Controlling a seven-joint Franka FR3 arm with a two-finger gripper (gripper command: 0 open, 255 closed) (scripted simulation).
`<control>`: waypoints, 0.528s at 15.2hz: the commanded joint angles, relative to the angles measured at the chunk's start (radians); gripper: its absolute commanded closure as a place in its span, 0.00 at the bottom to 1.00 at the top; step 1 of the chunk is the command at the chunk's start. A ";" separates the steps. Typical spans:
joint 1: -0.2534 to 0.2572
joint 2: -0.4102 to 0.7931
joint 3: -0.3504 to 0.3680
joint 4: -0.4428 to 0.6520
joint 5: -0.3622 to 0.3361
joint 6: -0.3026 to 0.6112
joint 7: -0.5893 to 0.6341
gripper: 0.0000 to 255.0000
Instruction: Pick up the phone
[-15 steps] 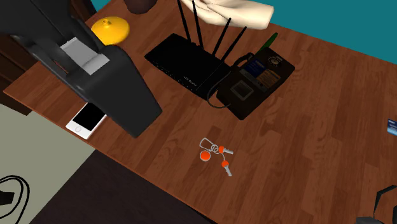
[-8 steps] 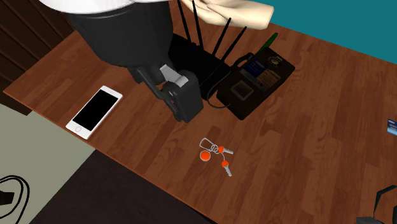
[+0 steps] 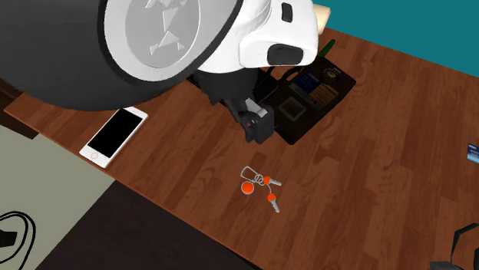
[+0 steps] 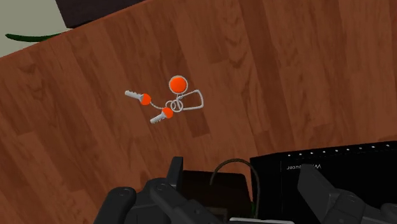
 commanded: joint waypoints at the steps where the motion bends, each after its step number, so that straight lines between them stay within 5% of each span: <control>1: -0.009 0.078 0.001 0.011 -0.004 0.074 0.018 0.00; 8: -0.033 0.349 -0.007 0.097 -0.021 0.274 0.079 0.00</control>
